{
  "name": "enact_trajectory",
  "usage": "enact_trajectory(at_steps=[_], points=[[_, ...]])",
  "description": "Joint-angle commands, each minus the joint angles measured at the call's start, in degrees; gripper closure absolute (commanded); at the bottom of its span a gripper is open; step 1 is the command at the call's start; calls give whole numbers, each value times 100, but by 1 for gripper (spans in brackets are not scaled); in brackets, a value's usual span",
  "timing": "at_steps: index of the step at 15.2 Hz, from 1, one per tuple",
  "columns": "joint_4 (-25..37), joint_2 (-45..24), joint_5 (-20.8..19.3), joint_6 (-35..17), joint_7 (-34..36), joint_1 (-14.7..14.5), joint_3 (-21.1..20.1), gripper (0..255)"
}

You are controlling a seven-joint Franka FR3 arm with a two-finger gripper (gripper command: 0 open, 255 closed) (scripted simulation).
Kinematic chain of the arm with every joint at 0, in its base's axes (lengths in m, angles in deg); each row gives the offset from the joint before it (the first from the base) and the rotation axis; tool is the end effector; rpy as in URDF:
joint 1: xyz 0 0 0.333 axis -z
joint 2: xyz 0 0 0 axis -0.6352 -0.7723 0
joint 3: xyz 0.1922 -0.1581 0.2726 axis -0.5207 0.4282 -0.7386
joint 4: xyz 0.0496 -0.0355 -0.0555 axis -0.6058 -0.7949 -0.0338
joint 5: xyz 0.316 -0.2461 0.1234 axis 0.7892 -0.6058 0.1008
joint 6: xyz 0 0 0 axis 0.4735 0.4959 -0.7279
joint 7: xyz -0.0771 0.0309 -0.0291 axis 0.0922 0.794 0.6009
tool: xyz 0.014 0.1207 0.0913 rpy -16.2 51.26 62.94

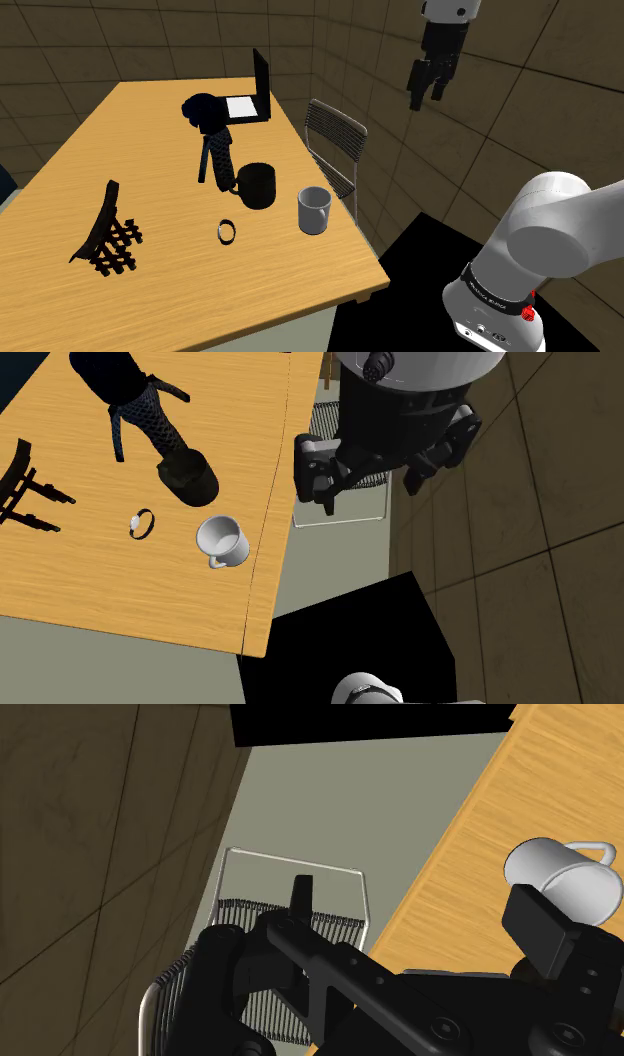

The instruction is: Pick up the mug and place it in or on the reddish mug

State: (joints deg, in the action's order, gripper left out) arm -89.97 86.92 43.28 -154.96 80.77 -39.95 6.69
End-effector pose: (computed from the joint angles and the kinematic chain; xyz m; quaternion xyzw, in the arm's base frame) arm 0.2882 -0.0395 0.6003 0.9985 -0.0442 -0.0179 0.0262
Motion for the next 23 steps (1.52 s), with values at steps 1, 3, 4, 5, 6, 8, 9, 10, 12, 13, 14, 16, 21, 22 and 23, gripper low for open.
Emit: enact_trajectory(at_steps=[1, 3, 4, 5, 6, 8, 9, 10, 12, 13, 14, 16, 21, 22, 23], points=[[0, 0, 0, 0, 0, 0, 0, 0], [-303, -19, 124, -371, 135, -62, -87, 0], [-445, -41, 185, -561, 200, -96, -131, 0], [-580, -71, 246, -753, 264, -130, -177, 0], [-709, -110, 307, -947, 326, -166, -224, 0], [-945, -214, 428, -1345, 448, -243, -319, 0], [-1052, -280, 488, -1548, 506, -282, -369, 0], [-1152, -355, 547, -1754, 564, -323, -418, 0], [-1329, -534, 665, -2173, 675, -406, -521, 0], [-1405, -637, 722, -2385, 729, -449, -574, 0], [-1473, -750, 779, -2600, 782, -492, -626, 0], [-1585, -1004, 889, -3034, 885, -578, -734, 0], [-1709, -1790, 1132, -4128, 1130, -784, -1011, 0], [-1707, -1971, 1172, -4344, 1178, -821, -1067, 0], [-1696, -2158, 1208, -4558, 1226, -857, -1124, 0]])
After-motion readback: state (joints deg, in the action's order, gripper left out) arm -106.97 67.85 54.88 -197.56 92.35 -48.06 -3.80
